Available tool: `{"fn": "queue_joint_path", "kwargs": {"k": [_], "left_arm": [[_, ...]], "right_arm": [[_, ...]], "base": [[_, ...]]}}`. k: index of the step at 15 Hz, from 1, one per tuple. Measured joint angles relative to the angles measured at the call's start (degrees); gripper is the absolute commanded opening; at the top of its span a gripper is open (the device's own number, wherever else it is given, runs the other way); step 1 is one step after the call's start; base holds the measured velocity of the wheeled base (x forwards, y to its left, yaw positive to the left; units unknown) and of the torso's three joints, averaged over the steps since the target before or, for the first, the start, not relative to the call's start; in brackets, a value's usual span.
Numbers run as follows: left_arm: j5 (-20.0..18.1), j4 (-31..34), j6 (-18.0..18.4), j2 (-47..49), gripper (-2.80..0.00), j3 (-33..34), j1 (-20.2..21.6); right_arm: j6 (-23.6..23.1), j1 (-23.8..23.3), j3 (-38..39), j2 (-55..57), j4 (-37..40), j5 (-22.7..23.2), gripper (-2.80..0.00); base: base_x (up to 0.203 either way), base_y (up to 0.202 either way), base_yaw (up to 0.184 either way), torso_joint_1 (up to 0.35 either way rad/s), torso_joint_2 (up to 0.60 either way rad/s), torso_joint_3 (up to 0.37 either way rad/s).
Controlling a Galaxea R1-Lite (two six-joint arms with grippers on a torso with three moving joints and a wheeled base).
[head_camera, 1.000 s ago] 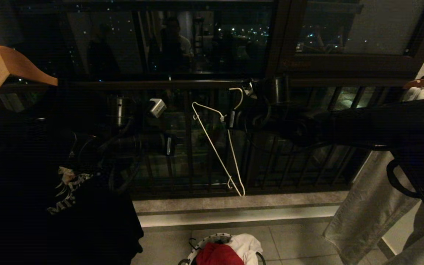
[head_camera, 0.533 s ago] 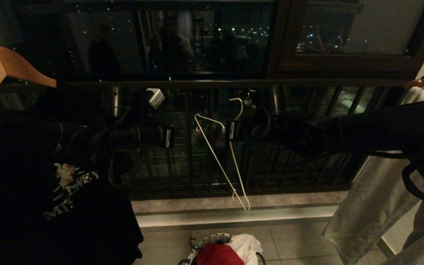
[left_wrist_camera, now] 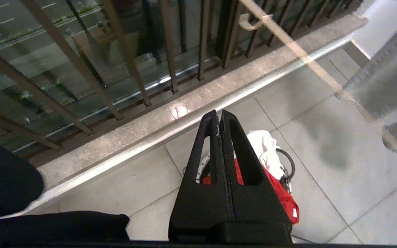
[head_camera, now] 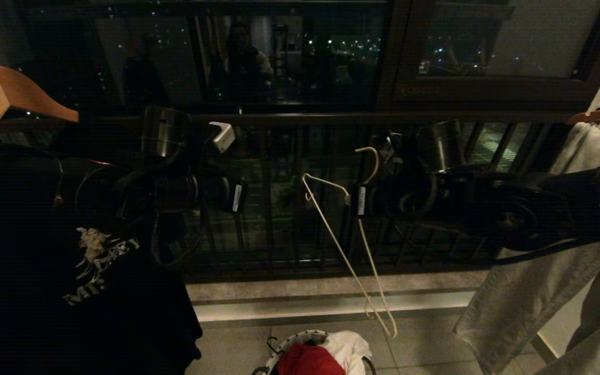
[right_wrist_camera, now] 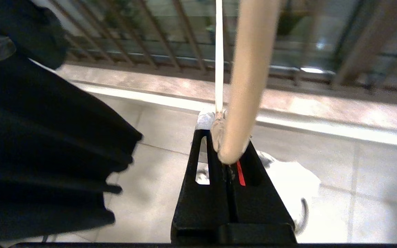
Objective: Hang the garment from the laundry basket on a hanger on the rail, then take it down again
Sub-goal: Hang the clothes rack on the clothesline
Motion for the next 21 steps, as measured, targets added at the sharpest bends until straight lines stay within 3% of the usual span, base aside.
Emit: {"fn": "queue_joint_path", "kwargs": {"k": [7,11,13,21], "left_arm": [[4.4,3.2,1.4,-2.8,-2.80,1.9,-2.6],[4.5,3.3,4.0,-8.4,-2.80,5.1,-2.9],[4.5,3.4,5.1,-11.0,-2.80,6.1,-2.9],[4.6,2.9,6.6,-18.4,-2.80,8.3,-2.3]], "right_arm": [[-0.3,0.5,13.2,-18.4,0.6,-4.0,-2.80],[-5.8,0.8,15.3,-26.0,0.9,-6.2,-2.80],[-9.8,0.8,14.6,-27.4,0.5,-8.4,-2.80],[-14.4,-1.7,1.3,-26.5,2.5,-11.8,-2.80]], "base": [[0.000,0.000,0.000,0.000,0.00,0.000],[0.000,0.000,0.000,0.000,0.00,0.000],[0.000,0.000,0.000,0.000,0.00,0.000],[0.000,0.000,0.000,0.000,0.00,0.000]]}}
